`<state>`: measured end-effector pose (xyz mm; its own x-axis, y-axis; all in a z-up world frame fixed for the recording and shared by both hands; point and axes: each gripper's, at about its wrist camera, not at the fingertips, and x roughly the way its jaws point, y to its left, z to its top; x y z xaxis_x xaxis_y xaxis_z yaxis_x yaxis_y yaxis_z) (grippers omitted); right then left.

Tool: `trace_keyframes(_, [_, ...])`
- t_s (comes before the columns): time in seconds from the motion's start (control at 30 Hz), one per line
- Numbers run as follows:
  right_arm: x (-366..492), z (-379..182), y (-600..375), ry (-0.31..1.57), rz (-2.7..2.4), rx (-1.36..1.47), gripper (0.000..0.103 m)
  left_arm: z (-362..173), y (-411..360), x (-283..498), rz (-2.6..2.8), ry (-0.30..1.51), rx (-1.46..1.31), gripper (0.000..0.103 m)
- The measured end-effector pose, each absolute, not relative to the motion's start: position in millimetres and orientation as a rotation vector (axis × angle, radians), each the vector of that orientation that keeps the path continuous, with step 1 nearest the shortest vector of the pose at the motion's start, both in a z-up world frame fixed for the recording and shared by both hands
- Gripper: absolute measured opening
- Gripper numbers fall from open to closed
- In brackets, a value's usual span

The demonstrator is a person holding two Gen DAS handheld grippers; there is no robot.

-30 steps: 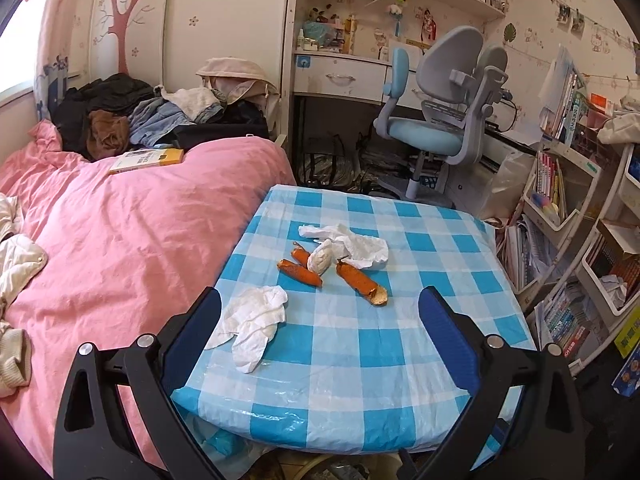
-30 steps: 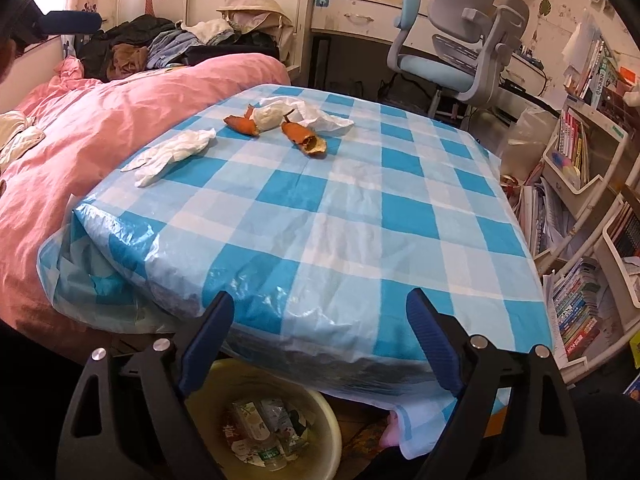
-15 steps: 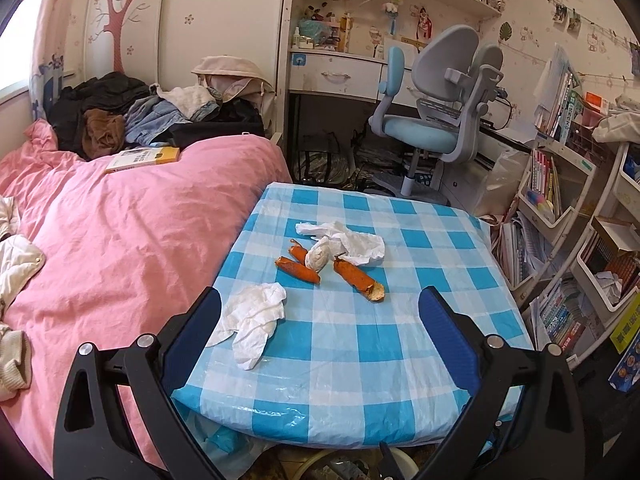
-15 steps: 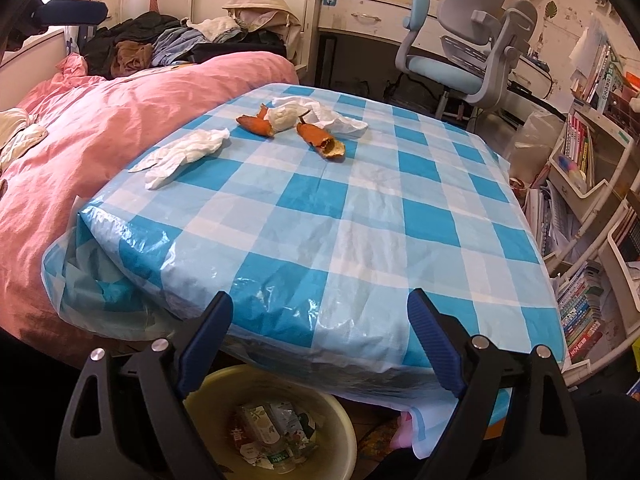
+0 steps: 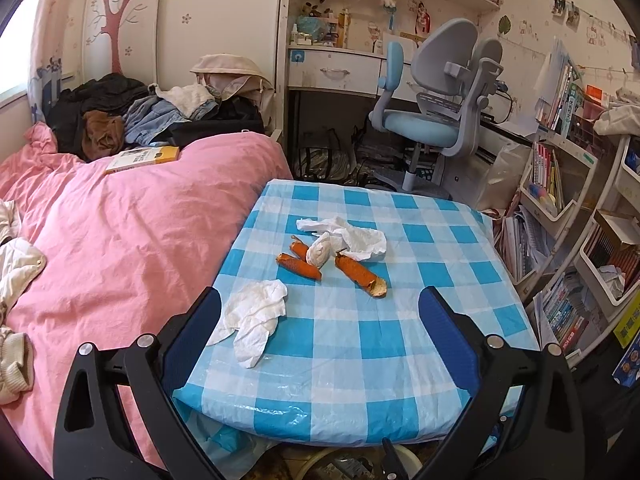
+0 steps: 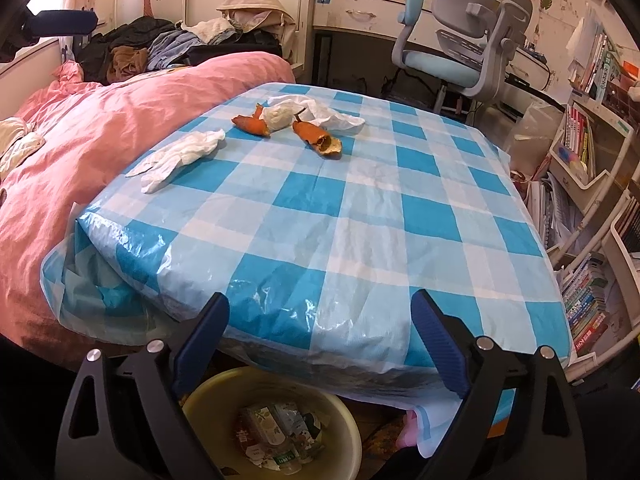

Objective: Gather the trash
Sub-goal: 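Move both open tools back above the table, then move the left tool toward the white tissue while the right tool approaches an orange snack stick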

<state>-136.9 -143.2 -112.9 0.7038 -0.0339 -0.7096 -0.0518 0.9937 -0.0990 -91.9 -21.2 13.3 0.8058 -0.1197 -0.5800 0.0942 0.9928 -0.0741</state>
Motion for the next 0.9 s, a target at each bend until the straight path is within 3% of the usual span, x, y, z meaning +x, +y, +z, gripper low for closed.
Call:
trace_keyframes(0.57, [-127, -104, -150, 0.762, 0.043, -0.085, 0.089, 2, -16, -81, -0.092, 0.653, -0.019, 0.096])
trace_keyframes(0.9, [-116, -91, -171, 0.737, 0.130, -0.063, 0.089, -14, 17, -57, -0.002, 0.721, -0.152, 0.096])
